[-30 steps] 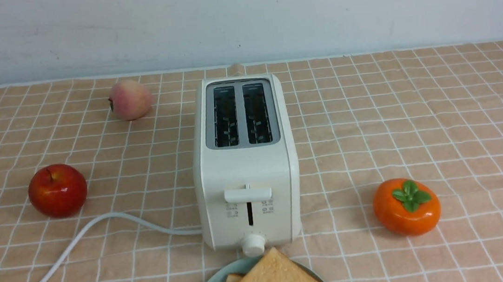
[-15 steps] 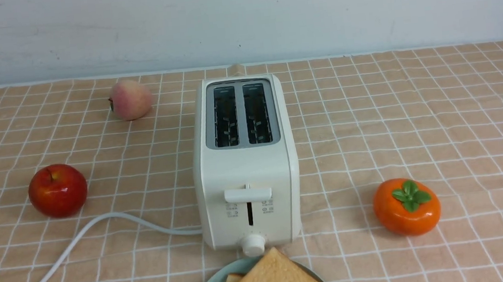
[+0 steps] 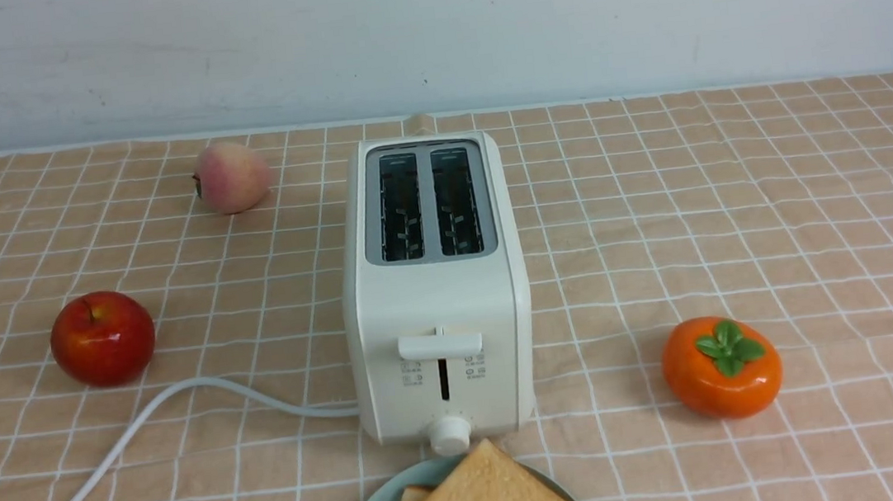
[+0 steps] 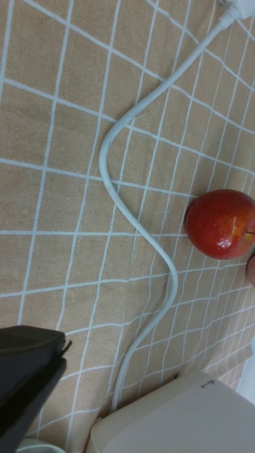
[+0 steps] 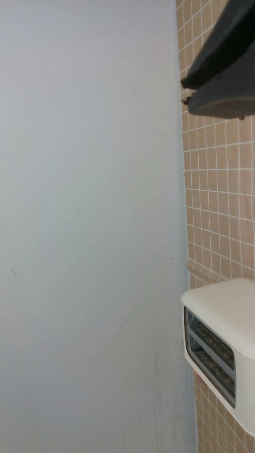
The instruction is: Take toasted bread from bread machine on light coffee tablecloth place on plate.
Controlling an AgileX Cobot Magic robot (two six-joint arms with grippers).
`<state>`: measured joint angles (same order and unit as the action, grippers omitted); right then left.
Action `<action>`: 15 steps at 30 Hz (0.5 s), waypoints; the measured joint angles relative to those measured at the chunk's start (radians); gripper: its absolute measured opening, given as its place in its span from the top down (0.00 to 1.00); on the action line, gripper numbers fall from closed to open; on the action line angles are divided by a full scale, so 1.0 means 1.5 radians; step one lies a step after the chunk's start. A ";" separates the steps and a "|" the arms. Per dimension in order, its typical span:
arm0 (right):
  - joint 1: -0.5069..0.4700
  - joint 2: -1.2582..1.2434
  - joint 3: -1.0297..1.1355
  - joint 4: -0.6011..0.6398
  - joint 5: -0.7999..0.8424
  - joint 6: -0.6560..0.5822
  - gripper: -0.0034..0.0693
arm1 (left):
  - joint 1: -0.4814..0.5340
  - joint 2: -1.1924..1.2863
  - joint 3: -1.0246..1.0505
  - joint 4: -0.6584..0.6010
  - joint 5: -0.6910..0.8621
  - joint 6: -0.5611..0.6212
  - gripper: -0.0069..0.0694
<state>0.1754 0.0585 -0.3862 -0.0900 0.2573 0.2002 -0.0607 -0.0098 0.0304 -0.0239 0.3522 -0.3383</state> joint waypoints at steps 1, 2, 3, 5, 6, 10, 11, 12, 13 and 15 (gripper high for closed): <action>0.000 0.000 0.001 -0.006 0.000 -0.002 0.90 | 0.000 0.000 0.000 0.000 0.000 0.000 0.91; 0.000 0.000 0.002 -0.014 0.002 -0.002 0.90 | 0.000 0.000 0.000 0.000 0.000 0.000 0.91; 0.000 -0.001 0.005 -0.021 0.005 -0.002 0.90 | 0.000 0.000 0.000 0.000 0.000 0.000 0.91; -0.001 -0.003 0.014 -0.024 0.008 -0.002 0.90 | 0.000 0.000 0.000 0.000 0.000 0.000 0.91; -0.010 -0.007 0.031 -0.025 0.015 -0.002 0.89 | 0.000 0.000 0.000 0.000 0.000 0.000 0.91; -0.055 -0.015 0.124 -0.031 0.018 -0.002 0.89 | 0.000 0.000 0.000 0.000 0.000 0.000 0.90; -0.064 -0.018 0.148 -0.033 0.019 -0.003 0.89 | 0.000 0.000 0.000 0.000 0.000 0.000 0.90; -0.077 -0.028 0.179 -0.035 0.021 -0.005 0.88 | 0.000 0.000 0.000 0.000 0.000 0.000 0.90; -0.079 -0.030 0.191 -0.037 0.021 -0.005 0.88 | 0.000 0.000 0.000 0.000 0.000 0.000 0.90; -0.101 -0.044 0.257 -0.039 0.037 -0.005 0.88 | 0.000 0.000 0.000 0.000 0.000 0.000 0.89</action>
<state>0.0239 -0.0071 -0.0008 -0.1489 0.3127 0.1934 -0.0607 -0.0098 0.0304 -0.0239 0.3522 -0.3383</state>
